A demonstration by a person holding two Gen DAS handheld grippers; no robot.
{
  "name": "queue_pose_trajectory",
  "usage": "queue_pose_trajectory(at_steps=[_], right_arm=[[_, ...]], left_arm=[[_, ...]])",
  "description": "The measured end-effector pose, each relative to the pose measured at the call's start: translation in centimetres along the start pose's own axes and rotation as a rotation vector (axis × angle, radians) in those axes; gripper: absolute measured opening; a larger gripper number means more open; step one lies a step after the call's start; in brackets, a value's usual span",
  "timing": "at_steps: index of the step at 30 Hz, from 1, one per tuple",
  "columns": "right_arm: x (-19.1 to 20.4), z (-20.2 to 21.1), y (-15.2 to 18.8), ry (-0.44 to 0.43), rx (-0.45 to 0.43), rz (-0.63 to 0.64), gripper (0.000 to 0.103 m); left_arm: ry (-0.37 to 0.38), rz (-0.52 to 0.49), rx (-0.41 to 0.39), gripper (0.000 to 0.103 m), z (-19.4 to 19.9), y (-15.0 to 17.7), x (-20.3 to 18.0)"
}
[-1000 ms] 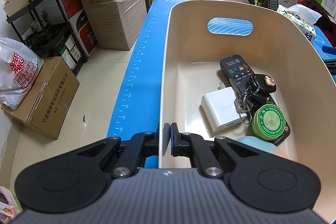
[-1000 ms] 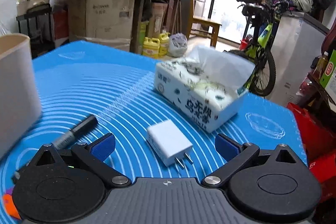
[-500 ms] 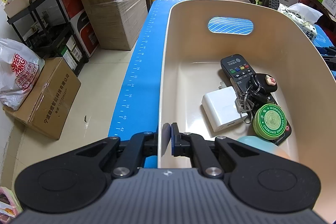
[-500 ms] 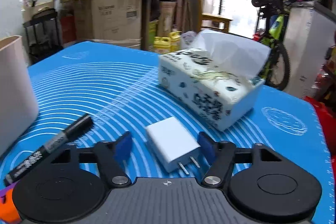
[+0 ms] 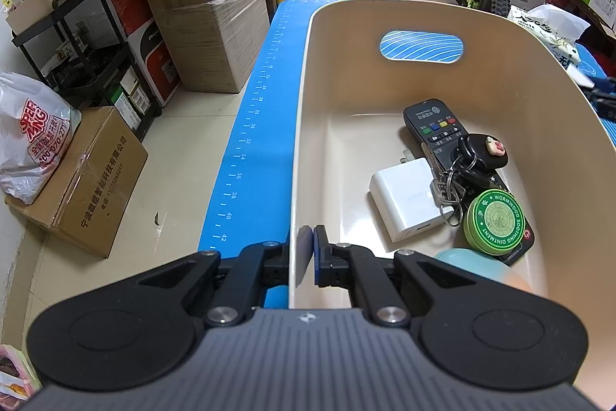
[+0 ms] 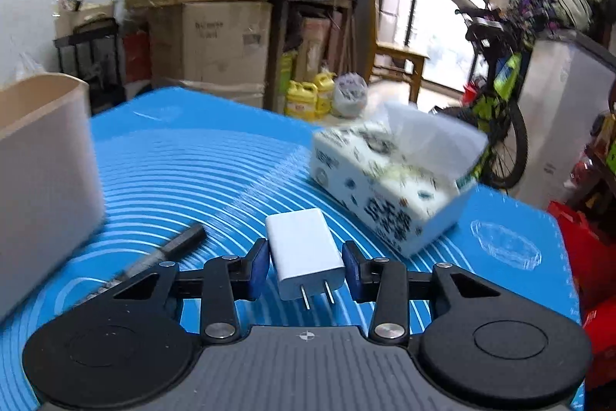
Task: Organize rigid objects
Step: 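Grasp the small white charger with the right tool, then carry the small white charger with the right tool over the bin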
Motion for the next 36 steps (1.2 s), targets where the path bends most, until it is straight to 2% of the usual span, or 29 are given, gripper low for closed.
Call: queue_pose_trajectory(at_steps=[9, 16, 19, 24, 32, 36], right_arm=[[6.3, 7.6, -4.7, -0.110, -0.135, 0.077, 0.047], [13.3, 11.3, -6.7, -0.231, -0.168, 0.145, 0.047], [15.9, 11.9, -7.0, -0.260, -0.152, 0.163, 0.047], [20.1, 11.2, -6.2, -0.247, -0.104, 0.208, 0.047], [25.9, 8.5, -3.4, -0.259, 0.018, 0.264, 0.047], [27.6, 7.1, -2.0, -0.261, 0.074, 0.299, 0.047]], left_arm=[[0.002, 0.007, 0.000, 0.007, 0.0, -0.1, -0.1], [0.008, 0.016, -0.002, 0.007, 0.0, 0.0, 0.0], [0.007, 0.015, -0.002, 0.007, 0.0, 0.0, 0.0], [0.007, 0.015, -0.002, 0.007, 0.0, 0.0, 0.0], [0.006, 0.013, -0.003, 0.007, -0.1, 0.0, 0.1], [0.007, 0.013, -0.003, 0.007, -0.1, 0.0, 0.0]])
Point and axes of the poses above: each gripper's, at about its wrist camera, not at the fingertips, and z roughly against the way its jaws point, x to its left, y to its underside, the point moved 10 cm from there along -z, roughly the way its jaws point, and after that the axes turned 14 degrees about -z, right-handed, at the moved point
